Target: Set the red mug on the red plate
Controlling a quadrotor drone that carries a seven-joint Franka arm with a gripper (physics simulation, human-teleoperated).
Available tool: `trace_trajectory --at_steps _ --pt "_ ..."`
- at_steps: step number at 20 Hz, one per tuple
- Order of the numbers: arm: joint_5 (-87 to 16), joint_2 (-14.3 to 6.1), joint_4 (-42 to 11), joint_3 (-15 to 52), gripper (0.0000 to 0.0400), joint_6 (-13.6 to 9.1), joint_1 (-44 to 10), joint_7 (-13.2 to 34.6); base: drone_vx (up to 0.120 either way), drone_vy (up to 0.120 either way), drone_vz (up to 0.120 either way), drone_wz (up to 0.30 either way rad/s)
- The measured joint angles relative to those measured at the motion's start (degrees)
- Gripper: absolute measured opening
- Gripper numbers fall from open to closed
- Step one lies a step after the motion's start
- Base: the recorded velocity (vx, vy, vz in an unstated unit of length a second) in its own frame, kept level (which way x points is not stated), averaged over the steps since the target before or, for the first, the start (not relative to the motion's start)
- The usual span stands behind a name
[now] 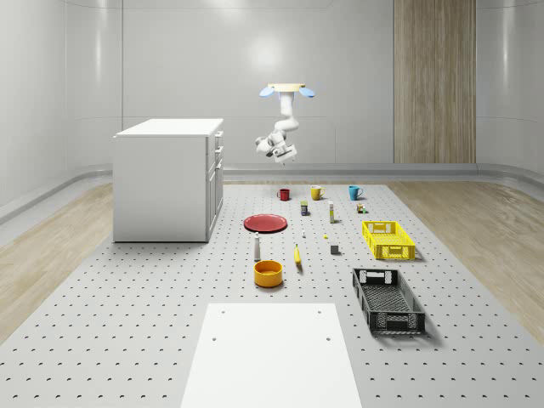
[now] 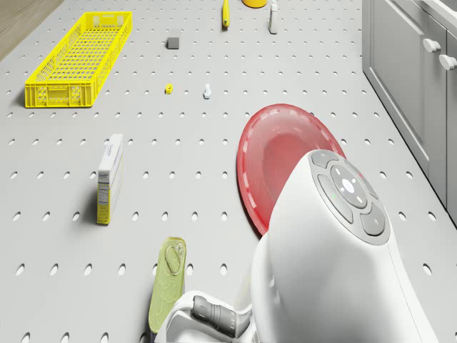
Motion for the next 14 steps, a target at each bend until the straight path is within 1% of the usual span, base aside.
trace_trajectory --at_steps 3,4,6,7,9,14 --pt "-4.1 -1.9 -1.5 3.0 0.0400 -2.7 -6.0 3.9 0.120 0.000 -0.120 0.000" --pt "-5.0 -2.4 -1.7 3.7 0.0400 -3.3 -7.5 4.9 0.000 0.000 0.000 0.000" --pt "-6.1 -3.5 -2.1 4.9 0.0400 -4.2 -9.9 6.5 0.000 0.000 -0.120 0.000" --pt "-6.5 -3.9 -2.2 5.4 0.0400 -4.5 -10.9 7.2 0.000 0.080 -0.120 0.000" --pt "-7.0 -4.8 -2.3 6.2 0.0400 -4.9 -12.5 8.3 -0.120 -0.060 -0.120 0.000" --pt "-7.1 -6.7 -2.4 7.5 0.0400 -4.7 -15.0 10.0 -0.120 0.000 -0.120 0.000"
